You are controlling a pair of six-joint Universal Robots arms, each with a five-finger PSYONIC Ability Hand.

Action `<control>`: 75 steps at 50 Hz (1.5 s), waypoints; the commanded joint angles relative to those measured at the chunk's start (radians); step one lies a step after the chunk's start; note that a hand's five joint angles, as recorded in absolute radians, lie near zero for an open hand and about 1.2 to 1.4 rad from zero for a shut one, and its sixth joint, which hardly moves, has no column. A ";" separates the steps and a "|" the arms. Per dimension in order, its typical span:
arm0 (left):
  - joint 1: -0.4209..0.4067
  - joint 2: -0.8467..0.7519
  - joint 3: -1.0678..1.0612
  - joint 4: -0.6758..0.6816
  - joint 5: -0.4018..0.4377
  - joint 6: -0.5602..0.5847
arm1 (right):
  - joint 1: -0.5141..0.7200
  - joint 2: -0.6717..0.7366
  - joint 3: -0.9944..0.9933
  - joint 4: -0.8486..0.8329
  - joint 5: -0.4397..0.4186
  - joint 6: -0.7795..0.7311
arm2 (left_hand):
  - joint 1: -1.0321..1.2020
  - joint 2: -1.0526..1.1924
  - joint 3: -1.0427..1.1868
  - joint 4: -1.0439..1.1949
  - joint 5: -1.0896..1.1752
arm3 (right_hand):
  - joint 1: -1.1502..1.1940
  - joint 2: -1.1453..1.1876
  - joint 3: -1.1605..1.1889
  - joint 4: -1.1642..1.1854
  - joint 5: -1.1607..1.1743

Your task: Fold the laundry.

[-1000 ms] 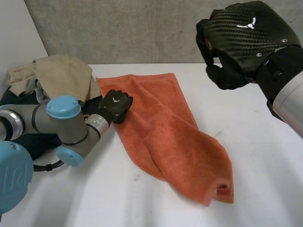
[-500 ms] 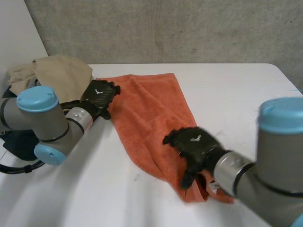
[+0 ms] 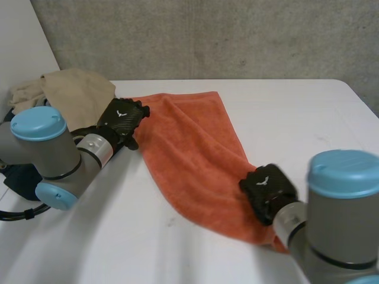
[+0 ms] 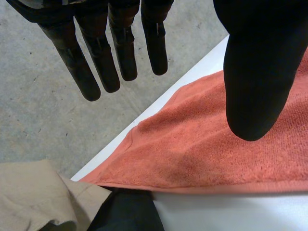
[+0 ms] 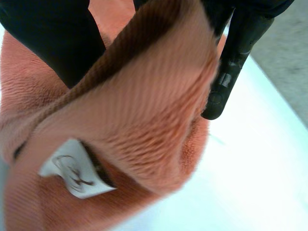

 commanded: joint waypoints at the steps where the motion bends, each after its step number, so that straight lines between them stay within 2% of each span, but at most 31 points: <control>1: 0.002 -0.002 0.002 0.000 0.004 0.006 | -0.255 -0.134 0.062 0.025 -0.014 -0.231 | 0.033 0.021 0.012 0.030 0.038 | 0.419 0.220 0.225 0.210 0.246; 2: 0.004 -0.002 0.005 0.000 0.004 0.007 | -0.334 -0.134 0.053 0.021 -0.020 -0.283 | 0.033 0.021 0.012 0.030 0.038 | 0.419 0.220 0.225 0.210 0.246; 6: 0.007 -0.003 0.006 0.000 0.006 0.010 | -0.489 -0.113 -0.006 0.010 -0.073 -0.329 | 0.030 0.018 0.010 0.027 0.035 | 0.419 0.220 0.225 0.210 0.246; 12: 0.007 -0.005 0.021 0.006 0.007 0.012 | -0.514 0.059 -0.142 -0.068 -0.156 -0.328 | 0.019 0.006 -0.002 0.016 0.023 | 0.419 0.220 0.225 0.210 0.246; 19: 0.004 -0.083 0.109 0.008 0.004 0.015 | -0.513 0.248 -0.303 -0.224 -0.115 -0.328 | 0.016 0.003 -0.005 0.013 0.020 | 0.419 0.220 0.225 0.210 0.246; 20: 0.001 -0.104 0.135 0.006 0.003 0.015 | -0.513 0.248 -0.307 -0.228 -0.109 -0.325 | 0.019 0.006 -0.002 0.015 0.023 | 0.245 0.046 0.052 0.037 0.072; 22: 0.001 -0.126 0.161 0.004 0.006 0.015 | -0.510 0.239 -0.307 -0.229 -0.098 -0.320 | 0.019 0.006 -0.002 0.016 0.023 | -0.317 -0.516 -0.511 -0.526 -0.491; 23: -0.001 -0.146 0.184 0.004 0.010 0.016 | -0.511 0.230 -0.297 -0.232 -0.090 -0.310 | 0.019 0.006 -0.002 0.016 0.023 | -0.803 -1.002 -0.996 -1.012 -0.976; 30: -0.001 -0.250 0.331 -0.014 0.033 0.020 | -0.470 0.136 -0.219 -0.202 -0.095 -0.170 | 0.019 0.006 -0.002 0.016 0.023 | -0.803 -1.002 -0.996 -1.012 -0.976; 35: 0.002 -0.331 0.463 -0.064 0.120 0.018 | -0.447 0.053 -0.156 -0.056 -0.164 -0.069 | 0.042 0.030 0.021 0.039 0.046 | -0.803 -1.002 -0.996 -1.012 -0.976; 38: 0.004 -0.385 0.547 -0.094 0.145 0.018 | -0.442 0.037 -0.127 0.010 -0.216 -0.040 | 0.060 0.047 0.039 0.057 0.064 | -0.803 -1.002 -0.996 -1.012 -0.976; 50: 0.031 -0.603 0.889 -0.249 0.179 0.059 | -0.450 0.004 -0.077 0.025 -0.241 -0.027 | 0.104 0.091 0.083 0.101 0.108 | -0.803 -1.002 -0.996 -1.012 -0.976; 75: 0.036 -0.726 1.035 -0.252 0.196 0.217 | -0.454 0.000 -0.062 0.029 -0.241 -0.027 | 0.576 0.564 0.556 0.573 0.581 | -0.803 -1.002 -0.996 -1.012 -0.976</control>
